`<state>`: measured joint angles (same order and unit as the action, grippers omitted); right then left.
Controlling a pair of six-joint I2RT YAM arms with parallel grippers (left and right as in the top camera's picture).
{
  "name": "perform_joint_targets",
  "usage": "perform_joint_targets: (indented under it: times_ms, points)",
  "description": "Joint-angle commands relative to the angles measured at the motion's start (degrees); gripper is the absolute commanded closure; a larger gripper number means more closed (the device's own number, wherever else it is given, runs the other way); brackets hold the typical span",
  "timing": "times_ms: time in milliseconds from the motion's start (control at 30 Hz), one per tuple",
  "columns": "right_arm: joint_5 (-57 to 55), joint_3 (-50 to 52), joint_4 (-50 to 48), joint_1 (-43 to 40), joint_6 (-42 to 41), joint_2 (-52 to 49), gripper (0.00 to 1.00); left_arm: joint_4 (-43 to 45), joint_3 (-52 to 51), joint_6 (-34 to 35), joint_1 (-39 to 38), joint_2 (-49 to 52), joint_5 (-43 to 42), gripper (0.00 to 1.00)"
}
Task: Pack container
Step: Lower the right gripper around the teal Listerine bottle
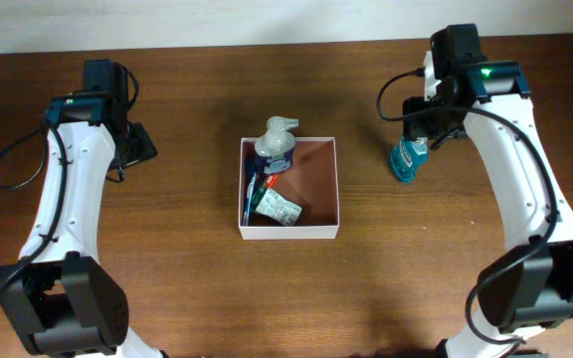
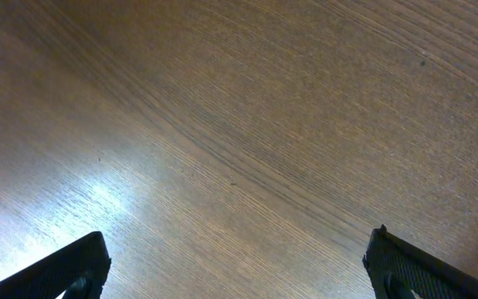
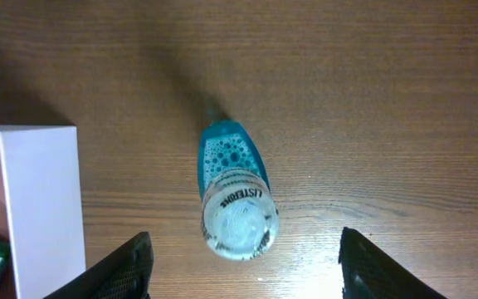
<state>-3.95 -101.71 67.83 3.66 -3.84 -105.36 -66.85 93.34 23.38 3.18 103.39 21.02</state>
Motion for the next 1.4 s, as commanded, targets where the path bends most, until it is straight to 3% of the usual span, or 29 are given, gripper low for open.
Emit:
perform_joint_targets:
  times_ms: [0,1367]
  points:
    - [0.31,1.31,0.04,-0.37,0.44,-1.77,0.35,-0.07,0.46,-0.26,0.09,-0.24,-0.24,0.01]
    - [0.28,1.66,0.02,-0.42,0.46,-4.52,0.41,-0.07,0.46,-0.26,0.09,-0.24,-0.24,0.01]
